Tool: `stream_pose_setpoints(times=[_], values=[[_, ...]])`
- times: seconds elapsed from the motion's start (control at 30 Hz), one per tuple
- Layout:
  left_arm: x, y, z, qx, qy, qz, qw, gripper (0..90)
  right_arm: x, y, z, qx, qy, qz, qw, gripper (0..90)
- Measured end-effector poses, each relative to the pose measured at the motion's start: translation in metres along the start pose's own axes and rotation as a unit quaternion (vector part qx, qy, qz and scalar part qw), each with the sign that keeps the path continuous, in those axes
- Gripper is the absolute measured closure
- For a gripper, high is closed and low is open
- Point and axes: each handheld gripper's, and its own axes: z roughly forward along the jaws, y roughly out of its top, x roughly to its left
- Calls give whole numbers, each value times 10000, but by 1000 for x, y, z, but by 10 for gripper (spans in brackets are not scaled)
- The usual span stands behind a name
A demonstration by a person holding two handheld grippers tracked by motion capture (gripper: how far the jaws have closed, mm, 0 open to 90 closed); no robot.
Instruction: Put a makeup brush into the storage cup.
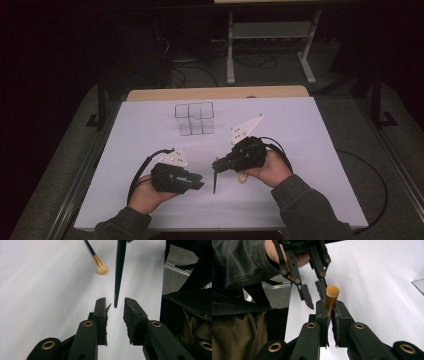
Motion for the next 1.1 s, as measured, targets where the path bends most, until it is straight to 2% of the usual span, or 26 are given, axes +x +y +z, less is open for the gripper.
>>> stream_pose_setpoints(times=[0.17,0.43,0.6,0.77,0.8,1.0,1.1], values=[[2,-7,-7,1,124,-5,9999,676,-2,6,-6,52,-87,-35,9999,828],[6,-20,-14,-105,296,-193,9993,634,-11,16,-14,194,-230,-73,9995,828],[7,-27,-20,-137,331,-272,9990,605,-17,20,-16,283,-299,-54,9991,829],[5,-30,-24,-148,430,-245,9987,579,-21,23,-15,363,-304,35,9989,829],[5,-31,-25,-156,446,-273,9985,575,-23,24,-15,344,-319,-24,9989,828],[8,-37,-28,-172,501,-358,9980,549,-29,28,-15,405,-342,-26,9986,828],[8,-39,-28,-184,521,-341,9979,546,-31,30,-15,425,-361,-18,9984,829]])
